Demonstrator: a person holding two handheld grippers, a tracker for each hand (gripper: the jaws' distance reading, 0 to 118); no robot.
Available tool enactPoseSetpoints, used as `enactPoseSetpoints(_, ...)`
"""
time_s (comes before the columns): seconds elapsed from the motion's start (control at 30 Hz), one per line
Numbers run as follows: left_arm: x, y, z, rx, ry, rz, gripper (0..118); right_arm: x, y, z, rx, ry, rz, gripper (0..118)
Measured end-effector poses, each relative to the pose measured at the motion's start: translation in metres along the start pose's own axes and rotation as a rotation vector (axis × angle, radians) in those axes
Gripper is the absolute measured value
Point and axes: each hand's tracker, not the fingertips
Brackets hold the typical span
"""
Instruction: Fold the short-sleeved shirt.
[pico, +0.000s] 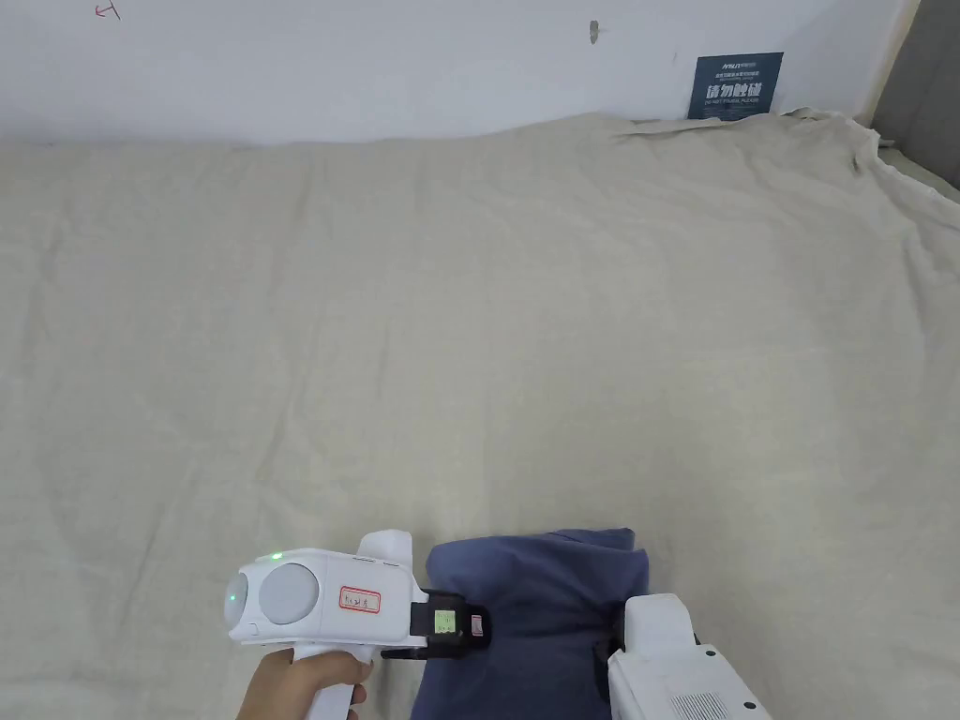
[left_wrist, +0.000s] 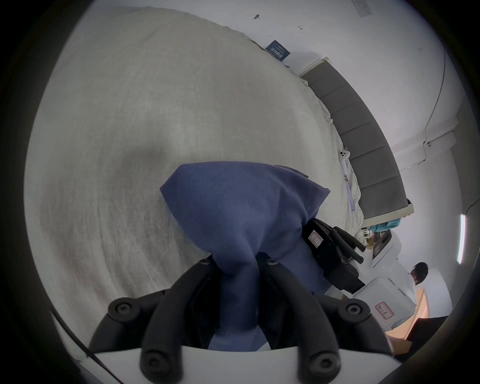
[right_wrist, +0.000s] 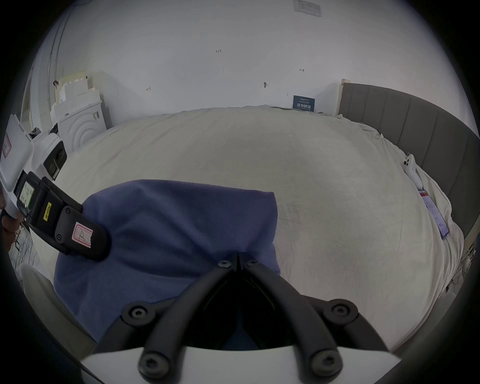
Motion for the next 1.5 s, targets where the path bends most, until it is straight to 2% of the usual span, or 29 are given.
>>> enactPoseSetpoints(0.13, 0.007, 0.000, 0.011, 0.030, 0.014, -0.029, 19, 0.006, 0.013, 0.011, 0.005, 0.032, -0.009, 0)
enactPoseSetpoints(0.27, 0.003, 0.011, 0.034, 0.081, 0.014, -0.038, 19, 0.010, 0.044, 0.037, 0.132, 0.047, -0.028, 0)
enactPoseSetpoints(0.53, -0.049, 0.045, 0.127, 0.147, 0.216, -0.101, 19, 0.009, 0.108, 0.085, 0.340, 0.063, -0.004, 0)
enactPoseSetpoints(0.63, -0.078, 0.055, 0.169, 0.179, 0.299, -0.064, 18, 0.004, 0.124, 0.099, 0.400, 0.060, 0.016, 0)
enactPoseSetpoints(0.83, -0.136, 0.067, 0.242, 0.214, 0.481, -0.031, 18, -0.002, 0.156, 0.126, 0.488, 0.073, 0.000, 0)
enactPoseSetpoints(0.93, -0.162, 0.069, 0.270, 0.205, 0.518, -0.009, 18, -0.001, 0.167, 0.133, 0.515, 0.063, -0.006, 0)
enactPoseSetpoints(1.1, -0.210, 0.065, 0.311, 0.253, 0.631, 0.121, 18, 0.000, 0.179, 0.140, 0.548, 0.019, -0.001, 0)
enactPoseSetpoints(1.3, -0.254, 0.060, 0.330, 0.268, 0.698, 0.229, 18, 0.003, 0.183, 0.141, 0.548, -0.024, -0.006, 0)
enactPoseSetpoints(1.5, -0.264, 0.052, 0.319, 0.287, 0.721, 0.311, 20, 0.005, 0.181, 0.143, 0.537, -0.055, -0.034, 0)
